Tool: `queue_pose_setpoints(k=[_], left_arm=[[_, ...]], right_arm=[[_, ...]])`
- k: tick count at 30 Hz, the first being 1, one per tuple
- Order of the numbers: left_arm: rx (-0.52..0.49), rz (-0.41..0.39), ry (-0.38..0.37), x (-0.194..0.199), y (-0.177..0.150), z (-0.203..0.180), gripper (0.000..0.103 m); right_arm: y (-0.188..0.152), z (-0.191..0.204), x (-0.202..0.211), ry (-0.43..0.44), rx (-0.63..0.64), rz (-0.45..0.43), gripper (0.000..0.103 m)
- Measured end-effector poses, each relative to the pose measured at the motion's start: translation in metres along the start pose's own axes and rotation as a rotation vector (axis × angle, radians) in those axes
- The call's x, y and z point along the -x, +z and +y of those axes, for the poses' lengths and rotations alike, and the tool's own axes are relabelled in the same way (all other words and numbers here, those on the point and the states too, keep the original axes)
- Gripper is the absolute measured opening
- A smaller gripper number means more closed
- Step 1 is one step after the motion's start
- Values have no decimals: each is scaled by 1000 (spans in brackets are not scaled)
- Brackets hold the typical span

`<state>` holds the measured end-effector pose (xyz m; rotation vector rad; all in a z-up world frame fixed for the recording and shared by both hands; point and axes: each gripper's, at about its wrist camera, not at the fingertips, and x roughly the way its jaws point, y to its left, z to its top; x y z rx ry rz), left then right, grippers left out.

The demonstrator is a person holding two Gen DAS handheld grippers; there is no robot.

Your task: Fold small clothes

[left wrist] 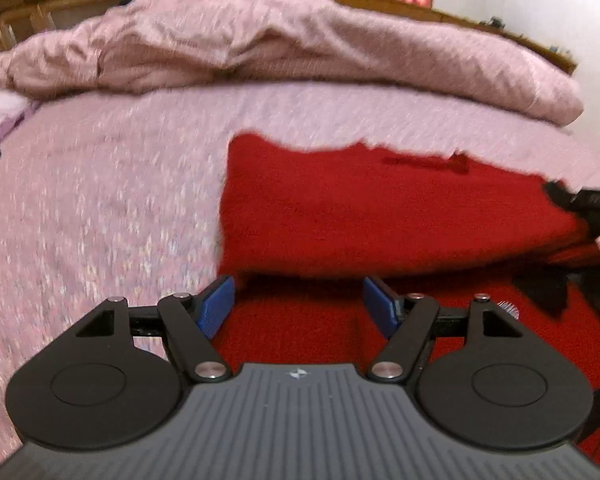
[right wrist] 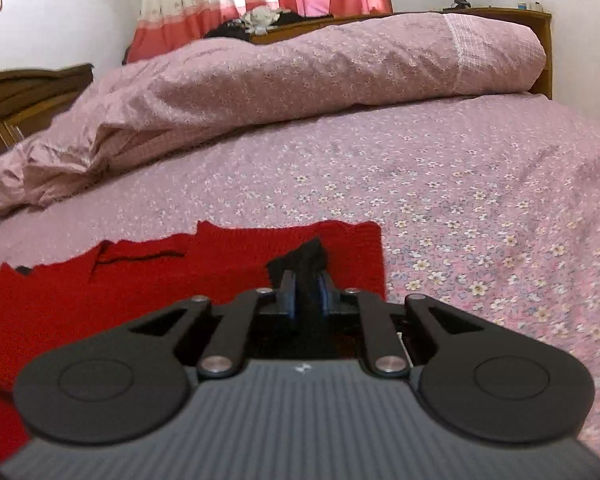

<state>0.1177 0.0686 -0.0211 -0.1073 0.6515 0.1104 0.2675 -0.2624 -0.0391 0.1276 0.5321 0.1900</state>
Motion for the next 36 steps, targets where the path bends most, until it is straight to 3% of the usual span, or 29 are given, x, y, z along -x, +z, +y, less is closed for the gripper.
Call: queue_pose_setpoints(k=[6,12,14,17,23,26,32,34,36], left_arm=[[-46,-53,2,-3,25,-8,75],[-56,0,25,-44,37,-9,75],[-74,36,51,-62,36,-11,76],[-110,21,67,-72,36,-14,77],[-114,43,60,-90,47,-10,81],[-122,45,54,-90,48,-10,81],[-141,32,53,-70,47,-8,81],[-133,38,67,-60,46,-6,81],[-113,50,72,-51,45,-1,81]], right_arm=[[8,1,28,-80,30,-17,25],[1,16,61,65,111,-28,26],[-6,27,56,86,180,23,25],[-19,30,34,17,216,94,24],[-19,19,15,8,119,54,23],[-22,23,16,-4,144,45,23],[-20,19,28,19,72,24,25],[-21,21,37,13,74,22,28],[-23,23,50,13,82,12,39]])
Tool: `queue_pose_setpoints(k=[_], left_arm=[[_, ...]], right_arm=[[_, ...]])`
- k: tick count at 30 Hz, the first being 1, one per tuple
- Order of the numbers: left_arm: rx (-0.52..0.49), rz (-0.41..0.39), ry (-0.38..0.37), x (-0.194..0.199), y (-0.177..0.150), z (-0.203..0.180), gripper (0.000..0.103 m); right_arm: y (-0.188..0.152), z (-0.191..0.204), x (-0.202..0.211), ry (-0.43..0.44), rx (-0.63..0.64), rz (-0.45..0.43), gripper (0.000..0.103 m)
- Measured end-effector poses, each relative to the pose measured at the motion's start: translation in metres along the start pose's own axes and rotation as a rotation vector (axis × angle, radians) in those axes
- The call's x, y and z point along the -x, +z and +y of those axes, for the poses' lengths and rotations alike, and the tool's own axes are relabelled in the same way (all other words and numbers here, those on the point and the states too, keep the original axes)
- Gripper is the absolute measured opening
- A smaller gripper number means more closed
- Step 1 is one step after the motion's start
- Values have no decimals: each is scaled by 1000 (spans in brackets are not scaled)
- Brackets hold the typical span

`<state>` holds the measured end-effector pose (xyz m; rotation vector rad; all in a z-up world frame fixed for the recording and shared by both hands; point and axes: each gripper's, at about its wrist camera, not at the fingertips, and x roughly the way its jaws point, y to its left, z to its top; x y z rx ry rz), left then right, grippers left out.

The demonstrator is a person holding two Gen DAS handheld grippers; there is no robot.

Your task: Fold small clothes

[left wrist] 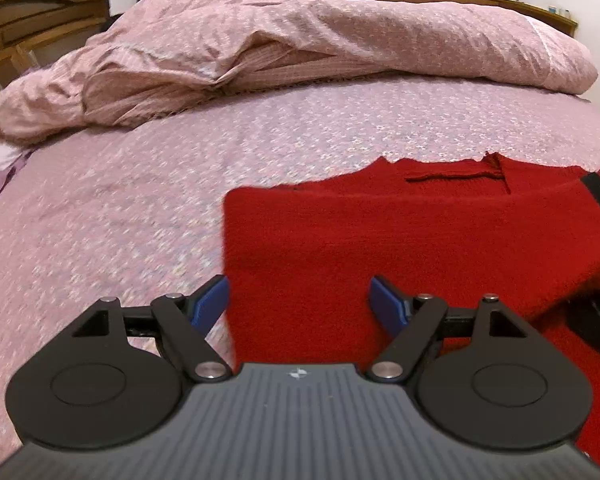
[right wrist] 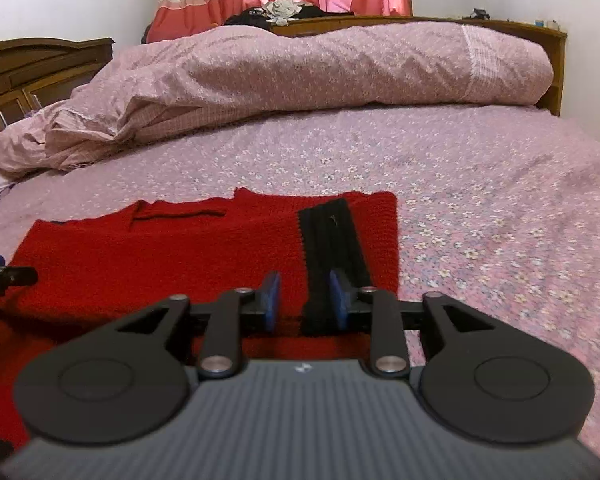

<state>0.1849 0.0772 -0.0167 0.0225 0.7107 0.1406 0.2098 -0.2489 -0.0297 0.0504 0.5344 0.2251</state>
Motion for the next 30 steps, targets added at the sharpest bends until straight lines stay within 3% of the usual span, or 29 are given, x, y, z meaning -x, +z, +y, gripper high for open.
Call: queue_pose_setpoints(k=[1,3,23,30], left_arm=[[13,8,1,5,-1,3,81],[32,17,5,14,-4,8,81],[131,48,40,107,-58,33,82],[159,103,19,124,-89,38,82]], right_arm=[[-1,1,6,7,0,-4,51],[-3,3,21,15,-8,-13,63],[-42,4,106,36,-13,78,64],[-52,6,125,-18,11,134,64]])
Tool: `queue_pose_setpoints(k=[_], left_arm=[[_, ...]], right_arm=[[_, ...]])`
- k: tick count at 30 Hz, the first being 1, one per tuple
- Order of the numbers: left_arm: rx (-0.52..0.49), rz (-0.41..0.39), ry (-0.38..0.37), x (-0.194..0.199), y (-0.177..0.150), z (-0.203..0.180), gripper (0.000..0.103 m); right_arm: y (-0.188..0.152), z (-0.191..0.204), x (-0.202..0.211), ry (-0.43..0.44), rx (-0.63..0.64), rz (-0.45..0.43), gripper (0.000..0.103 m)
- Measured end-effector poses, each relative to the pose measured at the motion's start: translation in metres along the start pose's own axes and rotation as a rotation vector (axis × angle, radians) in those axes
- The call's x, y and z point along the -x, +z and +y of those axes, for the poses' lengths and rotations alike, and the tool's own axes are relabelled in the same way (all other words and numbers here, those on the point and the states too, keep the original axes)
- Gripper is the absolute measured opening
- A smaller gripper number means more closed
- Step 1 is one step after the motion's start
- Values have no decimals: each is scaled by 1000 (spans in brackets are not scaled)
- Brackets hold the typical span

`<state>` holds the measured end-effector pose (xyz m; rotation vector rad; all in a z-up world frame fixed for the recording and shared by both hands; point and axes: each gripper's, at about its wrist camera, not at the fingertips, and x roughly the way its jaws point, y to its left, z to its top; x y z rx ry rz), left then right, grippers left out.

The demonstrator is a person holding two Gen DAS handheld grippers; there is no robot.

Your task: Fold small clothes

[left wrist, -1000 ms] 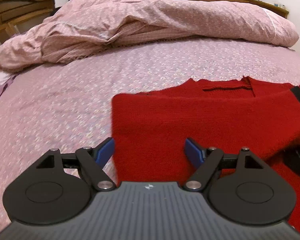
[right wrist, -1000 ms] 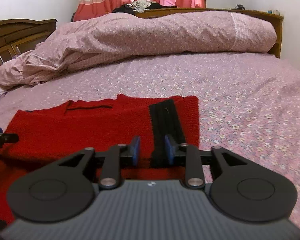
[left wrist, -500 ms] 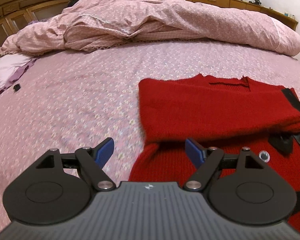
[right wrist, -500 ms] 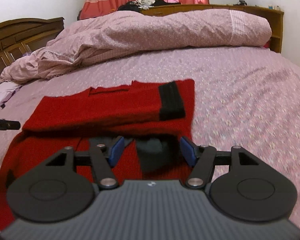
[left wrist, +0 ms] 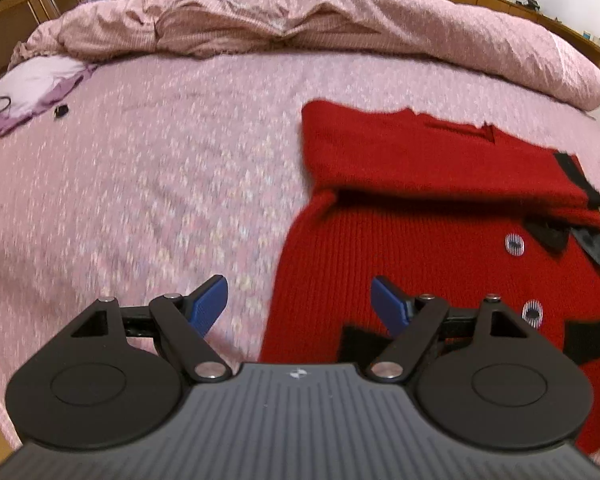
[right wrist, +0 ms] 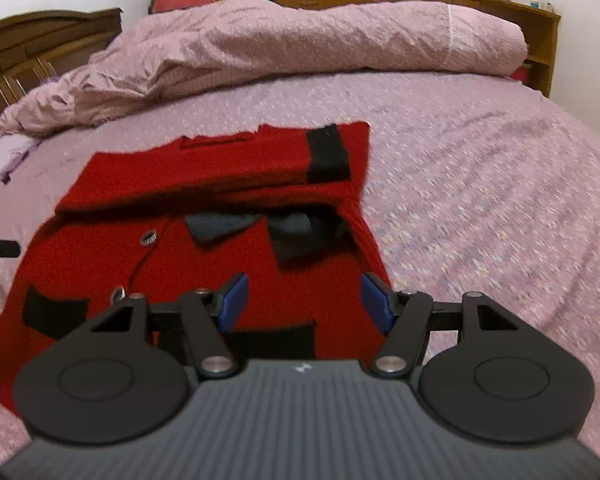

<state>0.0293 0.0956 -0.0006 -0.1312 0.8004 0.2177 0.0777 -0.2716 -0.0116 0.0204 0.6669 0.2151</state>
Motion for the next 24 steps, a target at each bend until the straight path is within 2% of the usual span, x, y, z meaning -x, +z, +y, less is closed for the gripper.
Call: queue_pose_setpoints(k=[11,18,24], left_arm=[[-19,129,-12,-11,-50,13,83],[-73,96,-45,-15,-63,13,88],[-80,93,-99,-21,-62,14,88]], right_arm=[[-22,-15,5,-54,-30,99,64],[-35,-25,1,-62,-46,151,64],[-41,-35,-3,-20,-80,179,64]])
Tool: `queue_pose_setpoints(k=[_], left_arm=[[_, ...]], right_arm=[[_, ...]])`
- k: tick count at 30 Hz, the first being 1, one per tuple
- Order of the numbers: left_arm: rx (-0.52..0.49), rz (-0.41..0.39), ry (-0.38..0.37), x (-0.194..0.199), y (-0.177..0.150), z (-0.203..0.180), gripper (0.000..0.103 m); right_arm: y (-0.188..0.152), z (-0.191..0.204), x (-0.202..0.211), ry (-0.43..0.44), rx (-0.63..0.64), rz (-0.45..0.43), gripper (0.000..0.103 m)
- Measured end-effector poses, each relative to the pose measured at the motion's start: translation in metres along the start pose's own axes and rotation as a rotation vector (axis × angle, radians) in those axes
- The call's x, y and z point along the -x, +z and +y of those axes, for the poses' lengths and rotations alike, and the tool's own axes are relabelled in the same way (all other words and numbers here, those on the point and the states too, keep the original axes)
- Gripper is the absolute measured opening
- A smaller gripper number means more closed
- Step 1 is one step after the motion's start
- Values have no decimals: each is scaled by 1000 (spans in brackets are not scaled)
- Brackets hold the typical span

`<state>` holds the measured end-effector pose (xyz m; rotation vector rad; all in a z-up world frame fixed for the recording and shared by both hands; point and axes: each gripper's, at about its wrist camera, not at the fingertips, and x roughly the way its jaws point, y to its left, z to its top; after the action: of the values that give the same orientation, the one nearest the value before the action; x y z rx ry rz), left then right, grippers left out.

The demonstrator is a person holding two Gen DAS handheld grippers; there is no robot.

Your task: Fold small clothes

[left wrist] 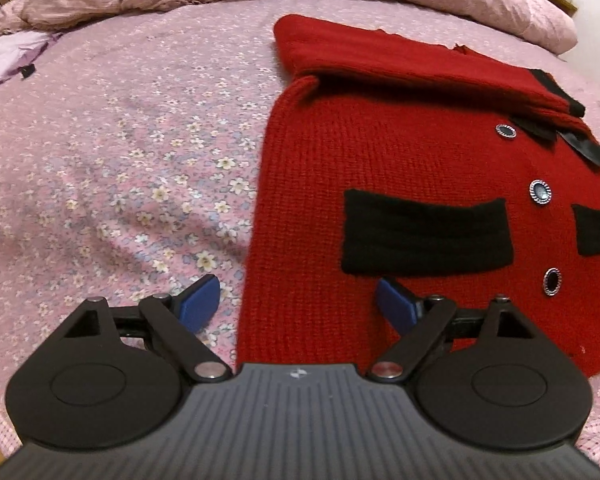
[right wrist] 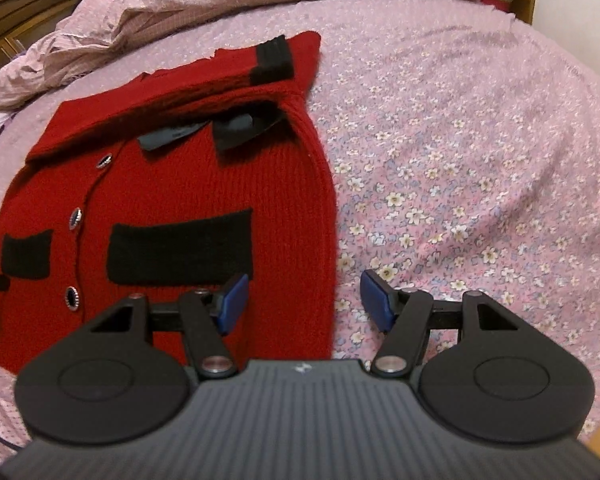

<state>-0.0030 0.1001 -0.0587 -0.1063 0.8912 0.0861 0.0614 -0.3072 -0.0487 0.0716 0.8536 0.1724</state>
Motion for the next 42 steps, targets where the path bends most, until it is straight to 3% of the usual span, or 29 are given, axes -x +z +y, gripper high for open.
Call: queue_pose_setpoints(k=[7,17,27,32,36,42], left_arm=[[39,11,-147,-3,1,9,88],[34,52,-307,8,-3,9,84],[-125,107,-203,13,-7,-7,84],[-136,104,-227,-1,0,-11,84],[-92,109,-297,0,0,-13,80],[-96,106,-275,1,-8,-14,76]], right_arm=[[-4,-2,-7,135,-35,28,66],[-6,0,-7,172,-39,28,66],[-13,7,-6,213,10,53,66],[-15,12,-9,244,31,62,66],[-16,16,-10,253,48,61,66],[-14,19,-13,270,52,67,66]])
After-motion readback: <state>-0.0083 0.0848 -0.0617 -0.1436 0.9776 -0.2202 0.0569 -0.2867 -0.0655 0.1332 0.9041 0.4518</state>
